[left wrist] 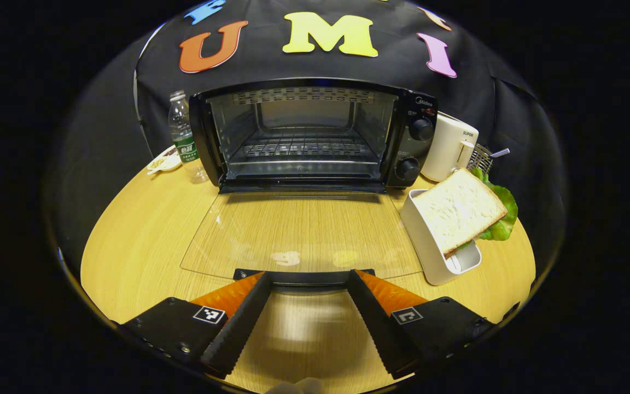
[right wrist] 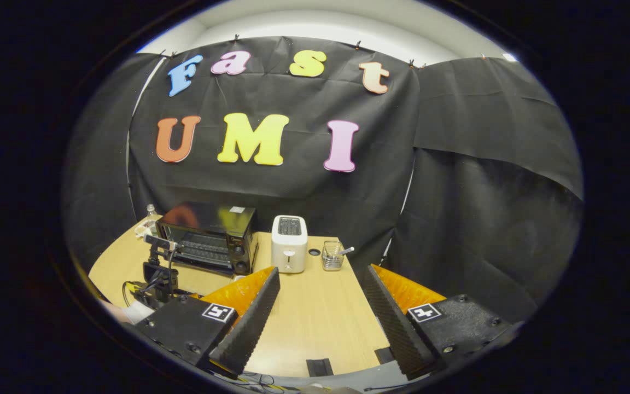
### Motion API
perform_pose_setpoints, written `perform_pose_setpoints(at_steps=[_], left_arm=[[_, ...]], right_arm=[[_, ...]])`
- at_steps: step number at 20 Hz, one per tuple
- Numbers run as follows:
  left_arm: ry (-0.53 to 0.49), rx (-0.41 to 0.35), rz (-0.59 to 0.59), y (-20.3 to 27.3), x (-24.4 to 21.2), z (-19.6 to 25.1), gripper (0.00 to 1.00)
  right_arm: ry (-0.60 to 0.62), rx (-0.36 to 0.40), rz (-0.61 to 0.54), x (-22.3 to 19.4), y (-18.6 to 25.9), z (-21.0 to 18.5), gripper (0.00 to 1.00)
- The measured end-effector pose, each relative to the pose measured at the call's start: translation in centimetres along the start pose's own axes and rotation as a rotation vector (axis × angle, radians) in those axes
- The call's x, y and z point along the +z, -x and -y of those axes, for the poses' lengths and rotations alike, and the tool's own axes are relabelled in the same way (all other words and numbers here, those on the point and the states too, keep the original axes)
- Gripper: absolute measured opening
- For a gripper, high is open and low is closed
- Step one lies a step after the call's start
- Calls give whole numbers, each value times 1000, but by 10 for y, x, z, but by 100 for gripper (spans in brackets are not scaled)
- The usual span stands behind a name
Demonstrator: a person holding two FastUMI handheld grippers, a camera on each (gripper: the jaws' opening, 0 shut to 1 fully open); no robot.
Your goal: Open the electric oven with the left hand, put the food in, and close the electric oven.
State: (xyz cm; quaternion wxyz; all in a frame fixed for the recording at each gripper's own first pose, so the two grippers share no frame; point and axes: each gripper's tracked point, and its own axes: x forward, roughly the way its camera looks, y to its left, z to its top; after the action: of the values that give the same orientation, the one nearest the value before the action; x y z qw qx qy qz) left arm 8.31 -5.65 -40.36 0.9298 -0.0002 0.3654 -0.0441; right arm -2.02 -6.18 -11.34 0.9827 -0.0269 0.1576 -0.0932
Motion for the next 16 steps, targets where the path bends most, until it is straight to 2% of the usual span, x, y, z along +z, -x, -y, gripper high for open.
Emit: perform_pose_setpoints(at_steps=[1, 2, 8, 9, 10, 11, 12, 16], left_arm=[[-16, 0, -3, 0, -2, 0, 94], [-24, 0, 8, 2, 0, -1, 95], [-28, -59, 88, 39, 12, -4, 95], [-34, -57, 109, 52, 16, -10, 100], [-35, -58, 139, 68, 21, -15, 95], [-39, -51, 163, 83, 28, -22, 95], [-44, -46, 188, 101, 32, -29, 95], [-68, -6, 305, 163, 67, -55, 95]], right_arm=[[1, 4, -8, -3, -1, -2, 93], [-5, 12, -15, -7, -2, -4, 100], [-47, 73, -44, -40, -23, -20, 100], [-62, 87, -53, -49, -30, -23, 100], [-82, 109, -64, -59, -39, -28, 100], [-100, 141, -83, -70, -48, -36, 93], [-114, 173, -109, -84, -60, -43, 100], [-197, 329, -219, -129, -114, -80, 100]])
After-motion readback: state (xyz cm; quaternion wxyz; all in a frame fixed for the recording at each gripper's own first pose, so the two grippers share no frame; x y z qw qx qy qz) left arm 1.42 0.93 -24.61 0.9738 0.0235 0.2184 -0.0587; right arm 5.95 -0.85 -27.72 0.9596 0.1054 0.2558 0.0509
